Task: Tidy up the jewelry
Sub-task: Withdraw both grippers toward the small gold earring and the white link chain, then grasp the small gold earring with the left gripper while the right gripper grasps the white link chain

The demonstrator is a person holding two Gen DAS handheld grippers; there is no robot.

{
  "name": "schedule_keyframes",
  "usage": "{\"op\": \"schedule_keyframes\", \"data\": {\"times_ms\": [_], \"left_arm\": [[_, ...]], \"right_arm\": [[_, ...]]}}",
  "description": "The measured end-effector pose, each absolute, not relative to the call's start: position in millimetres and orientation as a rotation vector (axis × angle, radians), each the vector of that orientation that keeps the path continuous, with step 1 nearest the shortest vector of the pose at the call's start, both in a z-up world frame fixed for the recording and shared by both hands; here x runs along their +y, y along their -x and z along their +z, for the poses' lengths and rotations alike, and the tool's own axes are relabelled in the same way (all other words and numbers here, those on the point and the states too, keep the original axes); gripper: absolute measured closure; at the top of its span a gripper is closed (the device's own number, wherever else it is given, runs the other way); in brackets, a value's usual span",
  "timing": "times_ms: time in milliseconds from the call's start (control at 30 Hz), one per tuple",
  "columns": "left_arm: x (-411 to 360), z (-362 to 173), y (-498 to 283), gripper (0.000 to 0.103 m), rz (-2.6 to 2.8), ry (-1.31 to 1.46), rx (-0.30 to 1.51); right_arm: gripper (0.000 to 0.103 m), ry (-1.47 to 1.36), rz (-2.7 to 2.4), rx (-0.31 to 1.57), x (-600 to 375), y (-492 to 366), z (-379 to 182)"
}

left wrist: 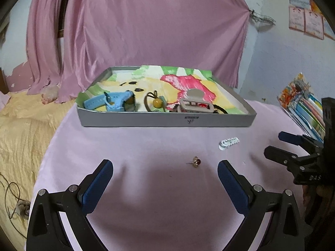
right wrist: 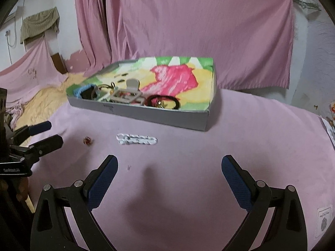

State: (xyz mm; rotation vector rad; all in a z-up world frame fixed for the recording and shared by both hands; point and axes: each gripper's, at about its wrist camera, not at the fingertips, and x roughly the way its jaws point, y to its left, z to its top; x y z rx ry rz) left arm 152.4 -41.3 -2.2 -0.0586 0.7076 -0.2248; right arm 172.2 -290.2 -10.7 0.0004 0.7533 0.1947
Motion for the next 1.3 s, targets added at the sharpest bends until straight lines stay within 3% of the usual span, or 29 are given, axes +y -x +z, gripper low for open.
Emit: {"op": "schedule_keyframes", "data": {"times_ms": [133, 200, 267, 300, 467, 800, 967, 1033, 1300], "left_arm": [[-47, -4, -156, 0.021, -0.256, 0.042, 0.732], [-50, -6, -158, 0.028, -0.276, 0.039, 0.752], [-52, -8, -160, 0.039, -0.293, 0.037, 0.769], [-54, -9, -161, 0.042, -0.306, 0.035, 0.778], [-64, -13, -166, 0.062, -0.345, 0.012, 0.812], [-73, -17, -182, 0.078, -0.371, -0.030, 0.842], [-77, -17, -187, 0.090, -0.395, -0.043, 0.850], [-77, -17, -189, 0.091, -0.397, -0.043, 0.848], [-67, -16, -201, 0.093, -0.364, 0.003, 0.861]], "right_arm": [[0.006, 0.020, 0.194, 0.783, -289, -177, -13], [0.010, 0.029, 0.207, 0.795, -287, -180, -14], [0.025, 0.039, 0.222, 0.813, -284, -183, -15], [0.028, 0.041, 0.232, 0.821, -282, -185, -16], [0.031, 0.054, 0.262, 0.860, -277, -191, -20], [0.034, 0.111, 0.304, 0.882, -265, -203, -22], [0.041, 0.136, 0.336, 0.895, -258, -211, -24], [0.041, 0.149, 0.342, 0.895, -255, -214, -24], [0.057, 0.169, 0.388, 0.888, -245, -226, -21]]}}
